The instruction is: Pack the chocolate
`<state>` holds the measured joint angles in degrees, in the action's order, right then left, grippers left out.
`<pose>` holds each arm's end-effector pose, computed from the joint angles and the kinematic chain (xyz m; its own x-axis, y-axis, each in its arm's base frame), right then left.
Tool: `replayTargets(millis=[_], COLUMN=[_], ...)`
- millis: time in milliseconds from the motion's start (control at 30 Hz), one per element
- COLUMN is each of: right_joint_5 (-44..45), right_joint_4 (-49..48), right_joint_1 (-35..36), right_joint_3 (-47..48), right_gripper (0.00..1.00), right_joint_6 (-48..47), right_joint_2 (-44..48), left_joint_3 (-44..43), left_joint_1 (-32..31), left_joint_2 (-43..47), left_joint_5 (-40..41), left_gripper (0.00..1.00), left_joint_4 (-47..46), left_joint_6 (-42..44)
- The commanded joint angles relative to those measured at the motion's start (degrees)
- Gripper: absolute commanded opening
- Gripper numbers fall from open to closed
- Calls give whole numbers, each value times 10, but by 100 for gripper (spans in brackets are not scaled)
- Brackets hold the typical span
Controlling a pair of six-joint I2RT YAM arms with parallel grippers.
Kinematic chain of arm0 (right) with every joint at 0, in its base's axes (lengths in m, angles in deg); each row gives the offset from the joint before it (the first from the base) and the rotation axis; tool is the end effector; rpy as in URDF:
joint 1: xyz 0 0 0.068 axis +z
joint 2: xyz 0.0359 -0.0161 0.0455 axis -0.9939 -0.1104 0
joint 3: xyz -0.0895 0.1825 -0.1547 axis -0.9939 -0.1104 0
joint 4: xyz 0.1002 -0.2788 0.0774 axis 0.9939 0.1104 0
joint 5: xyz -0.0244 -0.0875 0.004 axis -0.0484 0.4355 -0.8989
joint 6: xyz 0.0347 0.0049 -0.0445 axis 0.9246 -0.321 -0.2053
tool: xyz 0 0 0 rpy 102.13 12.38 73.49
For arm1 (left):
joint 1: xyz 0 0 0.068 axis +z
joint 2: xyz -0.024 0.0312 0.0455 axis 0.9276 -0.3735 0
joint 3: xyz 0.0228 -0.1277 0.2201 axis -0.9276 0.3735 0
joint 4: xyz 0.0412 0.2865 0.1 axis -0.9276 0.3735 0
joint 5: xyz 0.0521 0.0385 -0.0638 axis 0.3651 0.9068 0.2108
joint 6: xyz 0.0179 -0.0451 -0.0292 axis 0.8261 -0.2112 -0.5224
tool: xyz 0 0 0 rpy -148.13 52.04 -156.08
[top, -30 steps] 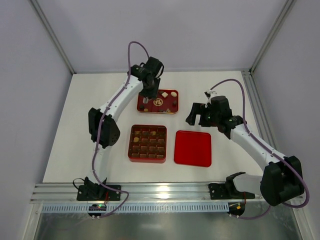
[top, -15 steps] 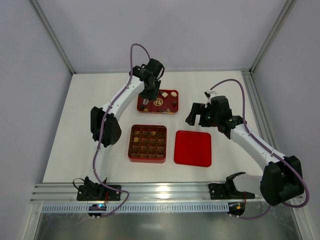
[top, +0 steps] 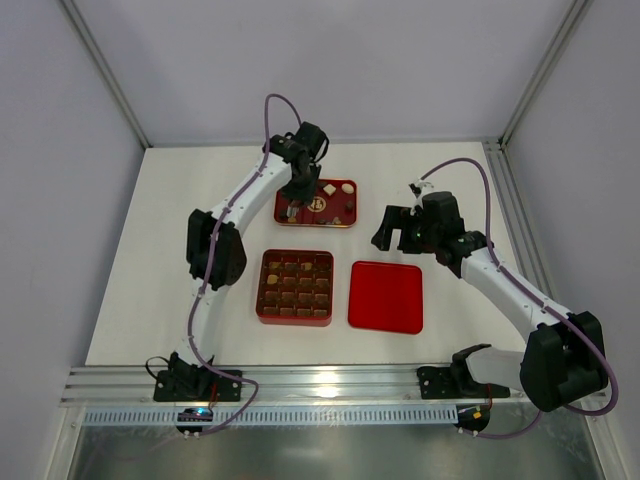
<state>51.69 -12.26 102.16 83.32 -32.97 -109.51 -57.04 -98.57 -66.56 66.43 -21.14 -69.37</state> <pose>0.2988 0.1075 0.2153 -0.7271 0.1297 -0.6741 -0.1946 0.9027 0.3837 0.4490 -0.2576 0.2505 -0.8819 0.2019 -0.4261 0.2131 0.9768 0.0219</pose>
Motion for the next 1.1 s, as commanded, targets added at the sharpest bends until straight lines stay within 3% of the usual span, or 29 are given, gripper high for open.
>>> replayTargets(millis=[0,567,1067], right_joint_5=[-5,-4,-3], right_joint_4=[-21,-23,-21], right_joint_1=[-3,-3,-3], right_joint_3=[8,6,5], right_gripper=[100,100,100], right_joint_6=[-8,-7,-7], right_joint_2=[-4,-6,-5], left_joint_3=[-9,-14,-14], left_joint_1=[3,3,3], left_joint_2=[13,25,27], left_joint_5=[-13,-9,-11], left_gripper=[38,40,32], left_joint_4=[-15,7,18], left_joint_6=[-1,-1,-2])
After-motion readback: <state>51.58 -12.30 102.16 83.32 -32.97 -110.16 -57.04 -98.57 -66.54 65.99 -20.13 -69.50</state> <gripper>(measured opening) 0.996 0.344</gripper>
